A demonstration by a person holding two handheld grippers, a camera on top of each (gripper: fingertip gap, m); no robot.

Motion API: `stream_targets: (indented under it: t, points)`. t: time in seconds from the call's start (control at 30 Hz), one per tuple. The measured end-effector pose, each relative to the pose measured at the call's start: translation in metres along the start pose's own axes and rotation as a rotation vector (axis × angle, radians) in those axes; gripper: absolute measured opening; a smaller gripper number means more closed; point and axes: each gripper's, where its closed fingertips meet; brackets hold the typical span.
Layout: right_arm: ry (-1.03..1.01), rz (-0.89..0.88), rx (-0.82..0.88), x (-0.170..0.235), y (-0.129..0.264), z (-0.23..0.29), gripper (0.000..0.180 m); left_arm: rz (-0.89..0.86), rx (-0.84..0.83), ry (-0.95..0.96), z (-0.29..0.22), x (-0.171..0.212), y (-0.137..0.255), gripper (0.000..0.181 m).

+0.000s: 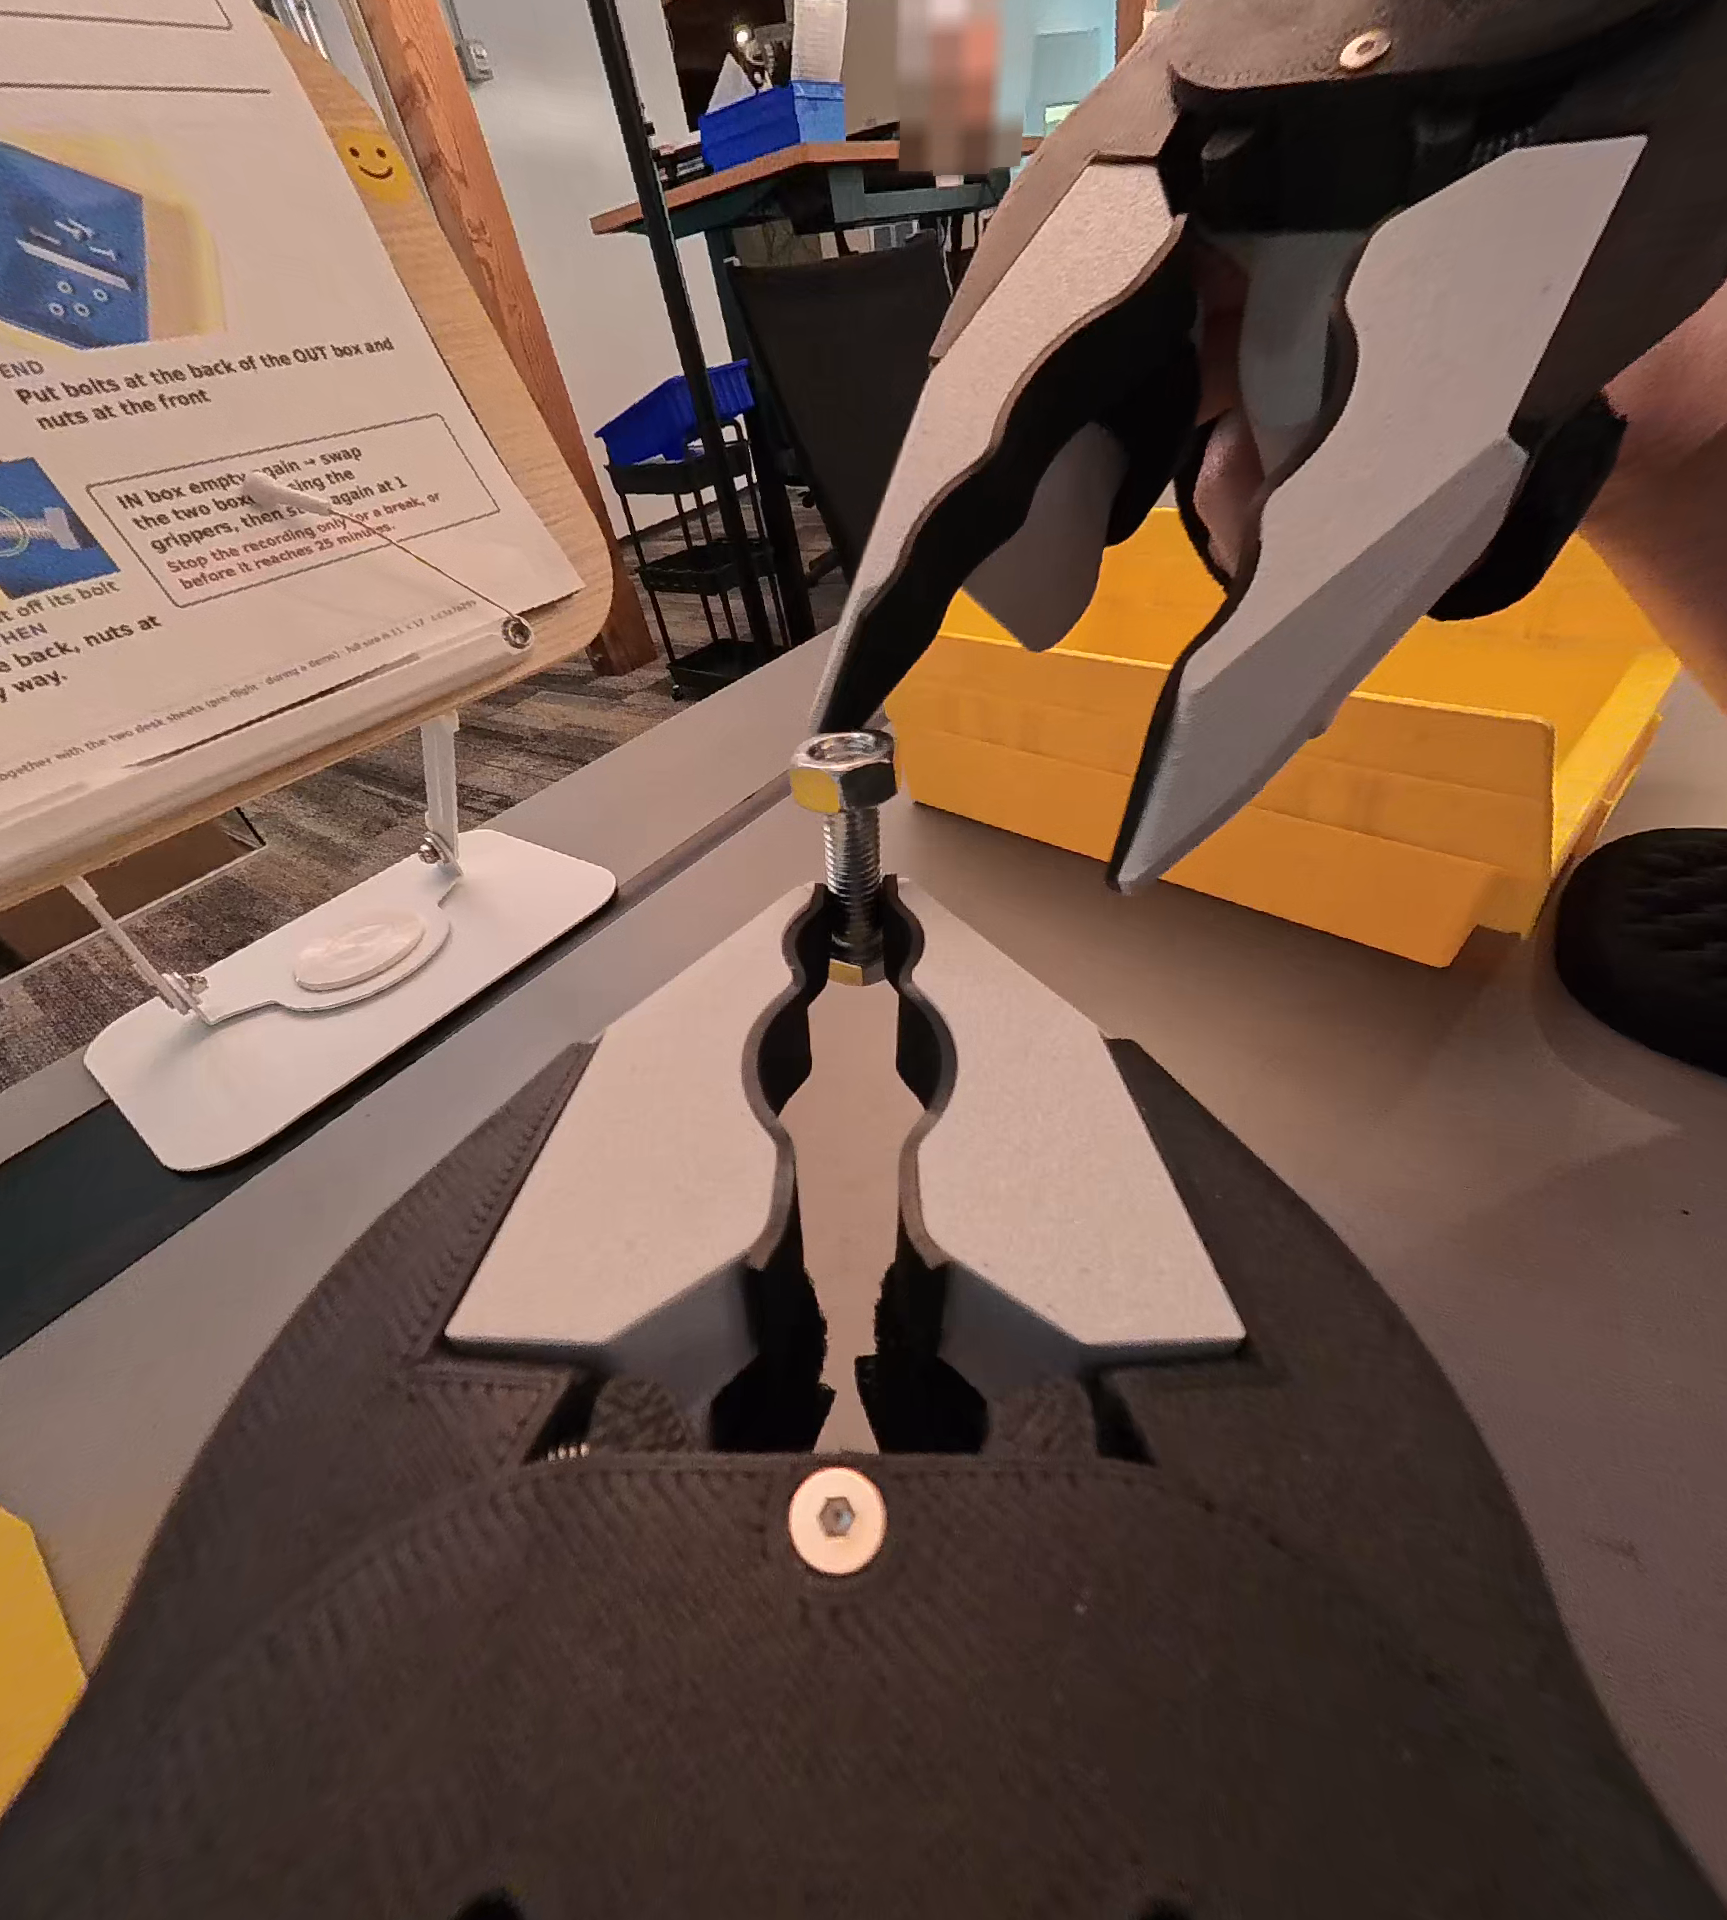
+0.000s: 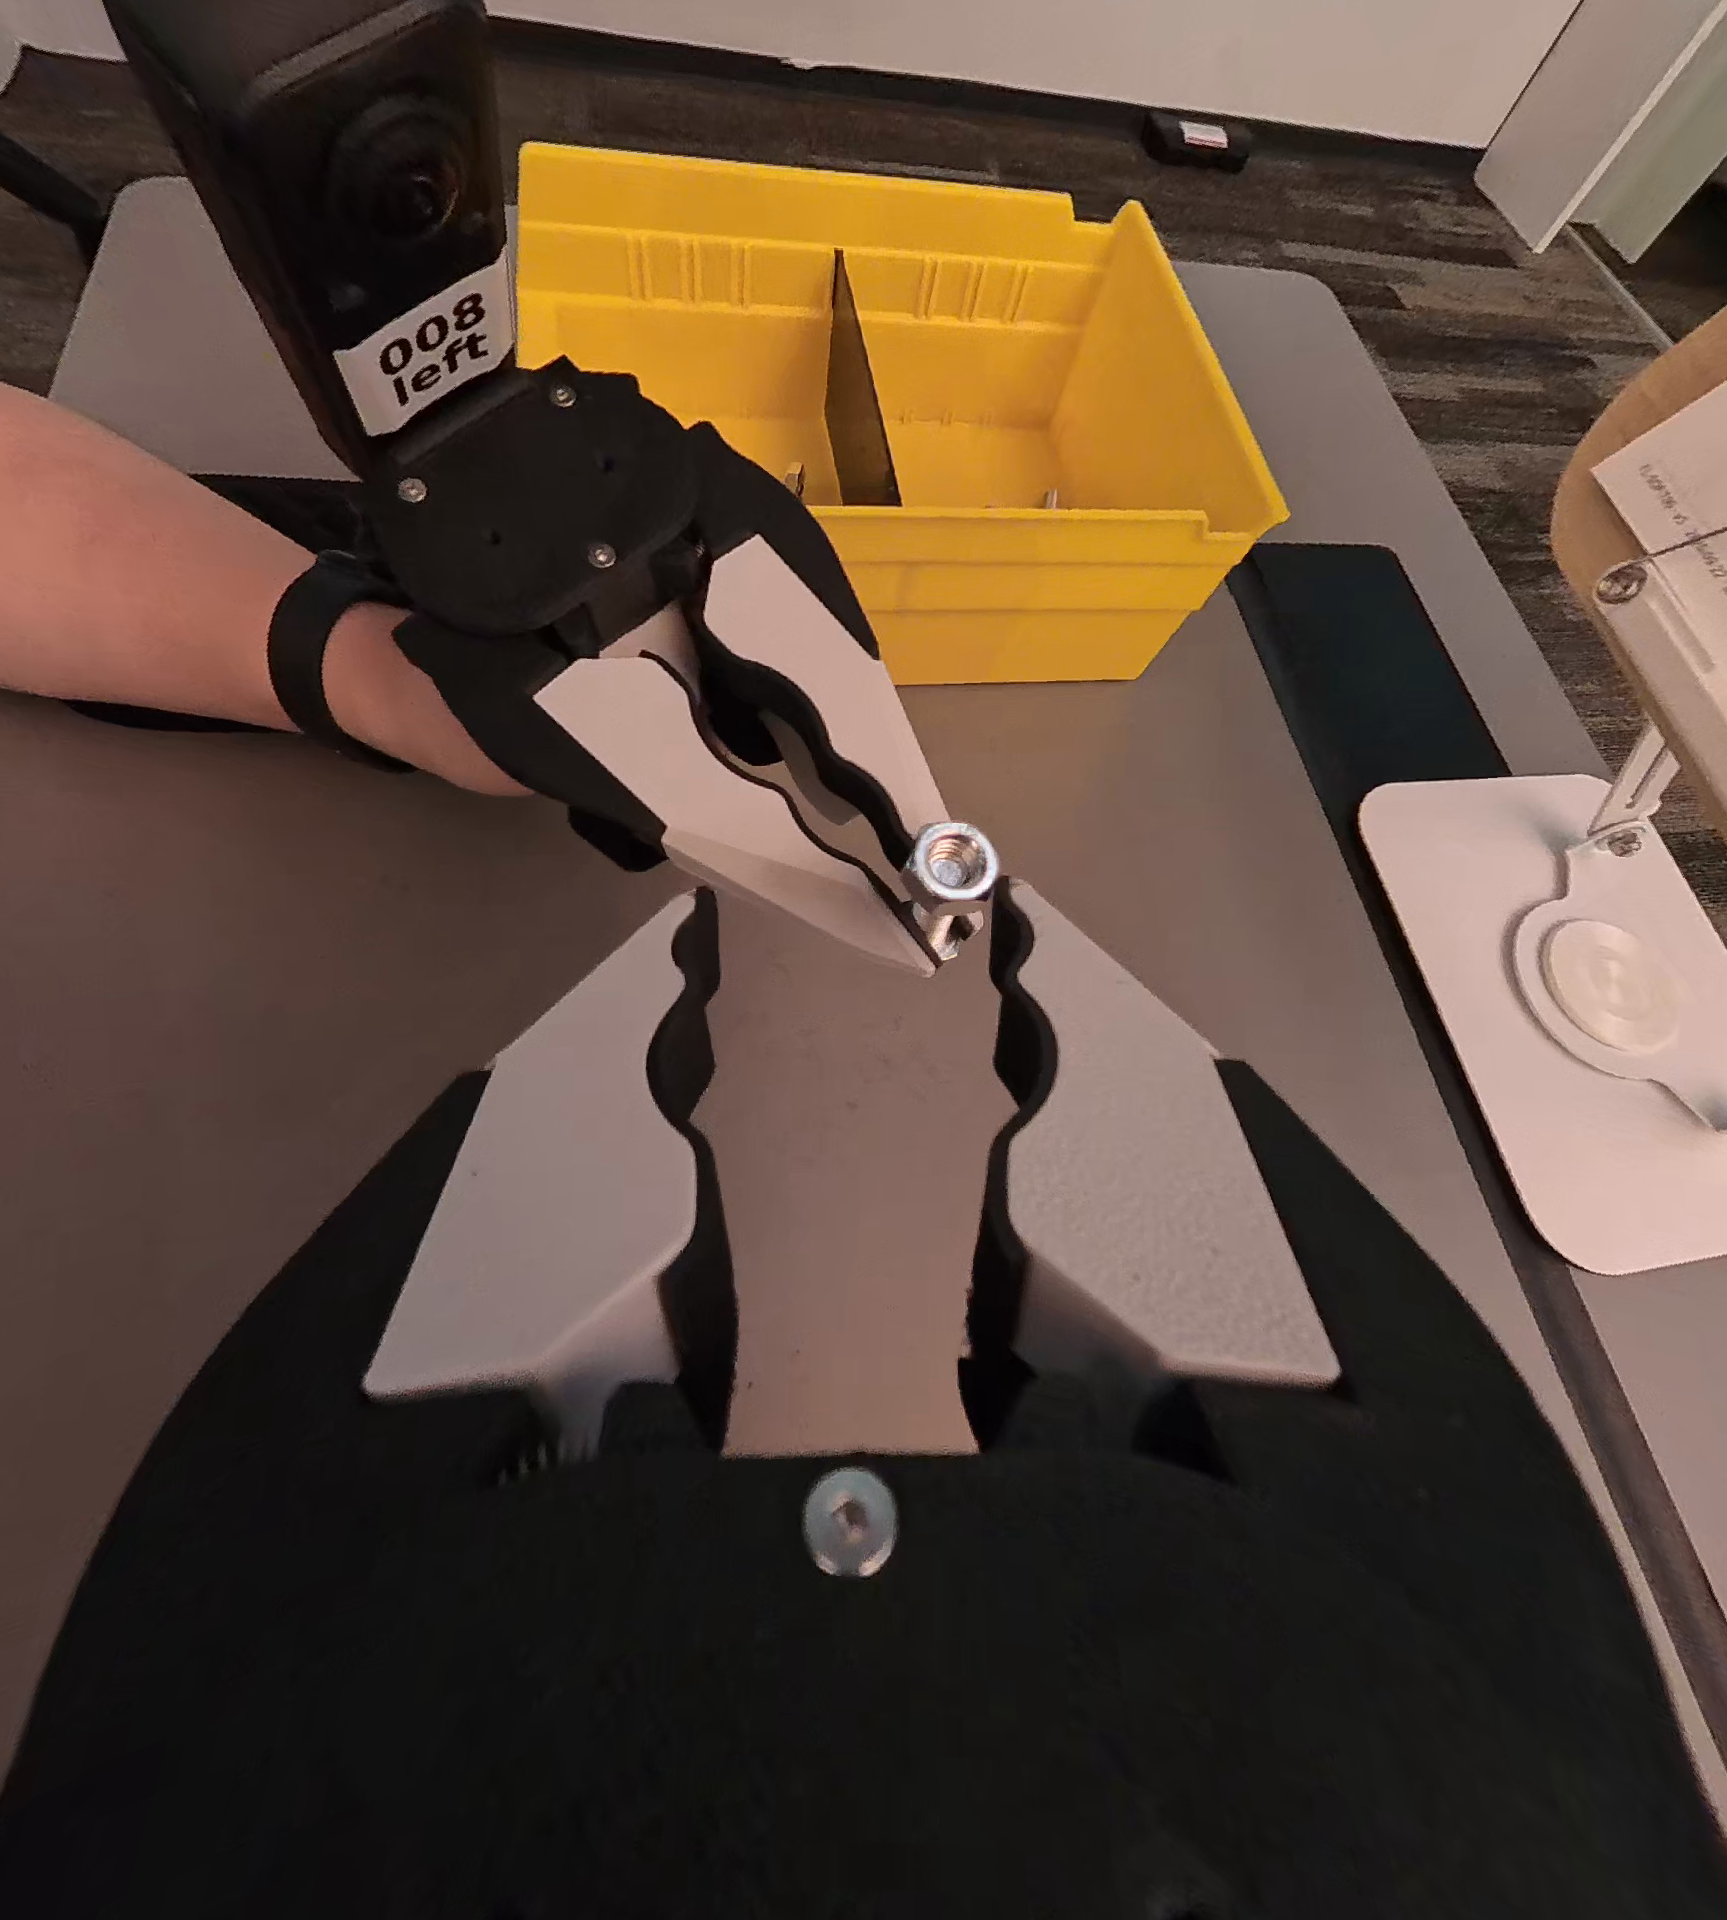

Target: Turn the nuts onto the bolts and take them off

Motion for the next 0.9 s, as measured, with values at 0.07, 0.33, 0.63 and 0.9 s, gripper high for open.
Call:
stream_targets:
  t: [0.07, 0.33, 0.63, 0.9]
  points:
    - [0.000, 0.012, 0.000, 0.0014, 0.0003, 0.0007, 0.053, 0.000, 0.000, -0.001, -0.0001, -0.0001, 0.0001, 0.007]
    - [0.021, 0.022, -0.015, 0.0014, 0.0064, 0.0069, 0.048, -0.002, -0.009, 0.002, 0.0023, -0.0006, 0.0011, 0.007]
    - [0.027, 0.013, 0.030, 0.0001, 0.0046, 0.0002, 0.049, 0.000, 0.000, -0.006, -0.0010, -0.0007, 0.0000, 0.007]
    - [0.031, 0.044, 0.036, 0.0041, 0.0027, 0.0008, 0.046, -0.003, 0.000, -0.003, -0.0004, -0.0014, 0.0006, 0.007]
Point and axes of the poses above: each gripper's, where its closed fingertips meet, y back along the fingers, x out of its underside, z = x × y across the jaws, and after that the axes turned 11 degrees about z, right-handed
